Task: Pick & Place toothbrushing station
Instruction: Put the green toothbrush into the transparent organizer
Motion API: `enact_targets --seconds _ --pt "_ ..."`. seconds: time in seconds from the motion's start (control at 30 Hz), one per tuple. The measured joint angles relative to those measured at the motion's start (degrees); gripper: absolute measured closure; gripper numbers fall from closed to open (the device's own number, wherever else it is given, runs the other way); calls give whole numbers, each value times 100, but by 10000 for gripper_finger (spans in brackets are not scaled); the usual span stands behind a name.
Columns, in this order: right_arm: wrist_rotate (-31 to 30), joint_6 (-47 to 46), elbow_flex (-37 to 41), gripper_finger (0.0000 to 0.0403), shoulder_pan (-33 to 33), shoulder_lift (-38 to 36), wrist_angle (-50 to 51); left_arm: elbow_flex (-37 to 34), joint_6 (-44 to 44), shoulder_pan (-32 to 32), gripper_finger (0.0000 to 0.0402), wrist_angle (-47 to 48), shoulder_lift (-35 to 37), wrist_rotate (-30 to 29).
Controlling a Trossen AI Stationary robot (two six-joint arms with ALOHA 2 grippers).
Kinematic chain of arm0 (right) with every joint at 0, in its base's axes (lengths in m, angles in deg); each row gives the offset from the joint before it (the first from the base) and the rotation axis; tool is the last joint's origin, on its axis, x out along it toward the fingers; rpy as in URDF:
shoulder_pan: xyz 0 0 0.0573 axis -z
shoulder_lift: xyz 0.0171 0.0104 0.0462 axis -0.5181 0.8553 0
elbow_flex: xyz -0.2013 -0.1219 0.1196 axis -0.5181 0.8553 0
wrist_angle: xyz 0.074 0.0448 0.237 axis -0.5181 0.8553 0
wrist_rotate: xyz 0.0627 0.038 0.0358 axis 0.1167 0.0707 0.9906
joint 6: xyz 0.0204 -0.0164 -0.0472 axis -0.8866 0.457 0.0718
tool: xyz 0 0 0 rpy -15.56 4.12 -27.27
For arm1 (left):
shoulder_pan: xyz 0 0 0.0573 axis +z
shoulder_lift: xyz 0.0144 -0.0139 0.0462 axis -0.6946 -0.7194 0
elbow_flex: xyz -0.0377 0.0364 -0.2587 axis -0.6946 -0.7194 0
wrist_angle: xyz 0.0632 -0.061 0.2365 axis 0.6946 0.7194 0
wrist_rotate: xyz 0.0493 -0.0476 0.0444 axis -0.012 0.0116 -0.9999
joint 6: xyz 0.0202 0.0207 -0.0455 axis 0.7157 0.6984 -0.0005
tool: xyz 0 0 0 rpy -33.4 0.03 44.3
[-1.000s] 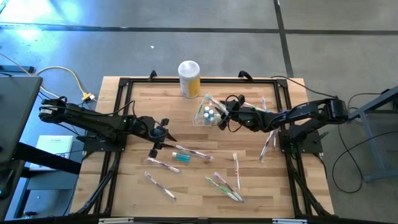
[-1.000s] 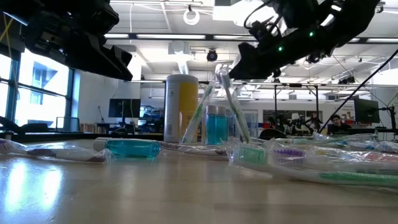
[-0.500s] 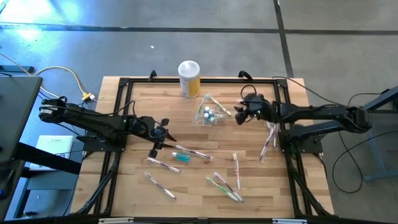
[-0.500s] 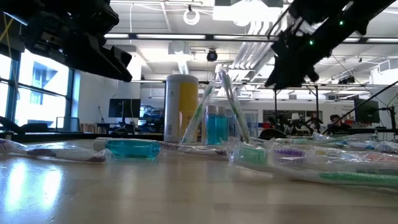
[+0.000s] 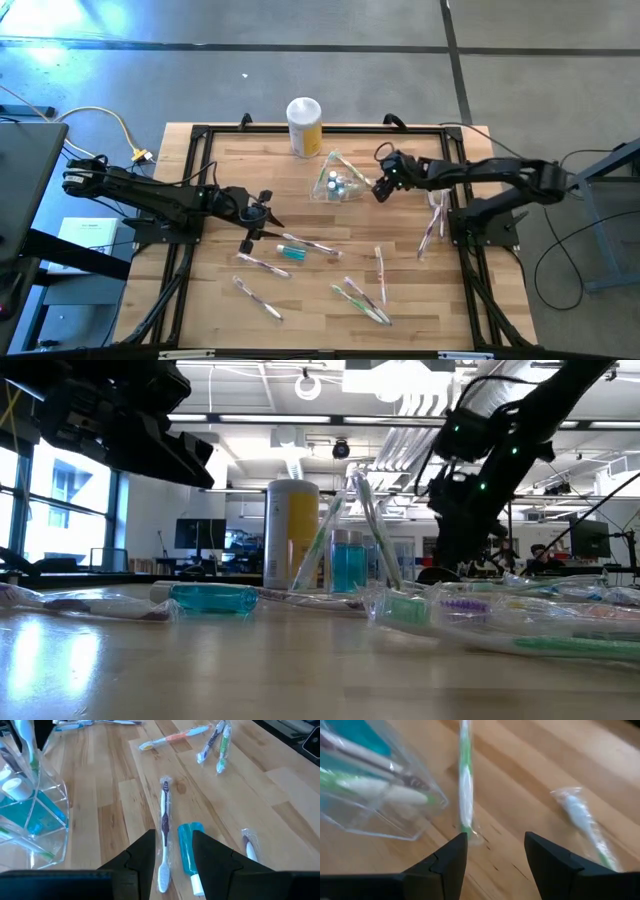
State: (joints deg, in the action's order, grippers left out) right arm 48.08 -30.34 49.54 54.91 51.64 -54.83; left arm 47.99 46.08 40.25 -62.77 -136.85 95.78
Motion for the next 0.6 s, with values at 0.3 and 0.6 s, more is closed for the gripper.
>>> enact_targets --seconds 0.3,0.6 --pt "435 504 0 213 -2 877 -1174 0 -21 0 277 51 0 2" --pt "220 779 -4 213 7 1394 -1408 6 -46 0 277 -57 -233 4"
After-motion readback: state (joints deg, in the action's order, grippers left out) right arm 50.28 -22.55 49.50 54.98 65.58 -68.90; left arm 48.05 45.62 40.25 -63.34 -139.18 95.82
